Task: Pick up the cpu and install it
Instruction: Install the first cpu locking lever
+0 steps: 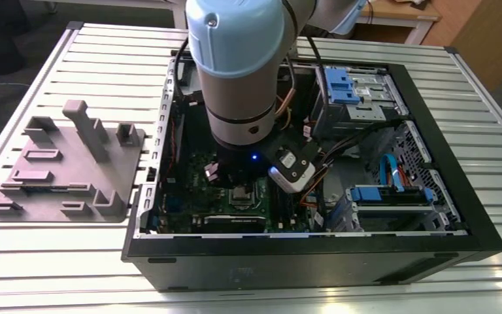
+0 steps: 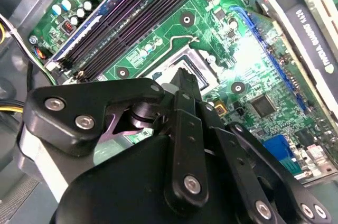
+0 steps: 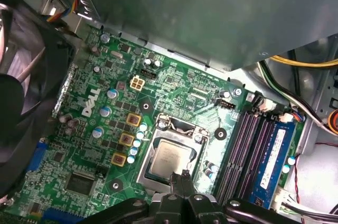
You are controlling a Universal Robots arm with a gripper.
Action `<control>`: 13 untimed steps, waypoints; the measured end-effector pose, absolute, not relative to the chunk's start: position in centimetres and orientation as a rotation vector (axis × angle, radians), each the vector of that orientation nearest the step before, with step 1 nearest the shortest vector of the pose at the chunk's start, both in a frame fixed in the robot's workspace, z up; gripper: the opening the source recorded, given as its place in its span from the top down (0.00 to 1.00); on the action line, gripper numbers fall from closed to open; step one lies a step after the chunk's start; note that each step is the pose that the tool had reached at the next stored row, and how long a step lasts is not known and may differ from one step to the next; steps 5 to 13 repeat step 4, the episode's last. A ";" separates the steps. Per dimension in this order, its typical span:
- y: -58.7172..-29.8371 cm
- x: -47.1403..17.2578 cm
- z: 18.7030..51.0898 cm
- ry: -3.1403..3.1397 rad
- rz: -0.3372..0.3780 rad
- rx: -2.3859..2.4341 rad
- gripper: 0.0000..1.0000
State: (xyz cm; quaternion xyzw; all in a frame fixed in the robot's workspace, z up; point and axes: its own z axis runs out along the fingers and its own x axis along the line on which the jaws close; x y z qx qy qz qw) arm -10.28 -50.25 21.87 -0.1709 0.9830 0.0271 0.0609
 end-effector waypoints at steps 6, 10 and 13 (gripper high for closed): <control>-50.3 -10.3 21.9 2.974 0.082 -0.516 0.89; -50.3 -10.3 21.9 2.974 0.082 -0.516 0.89; -50.3 -10.3 21.9 2.974 0.082 -0.516 0.89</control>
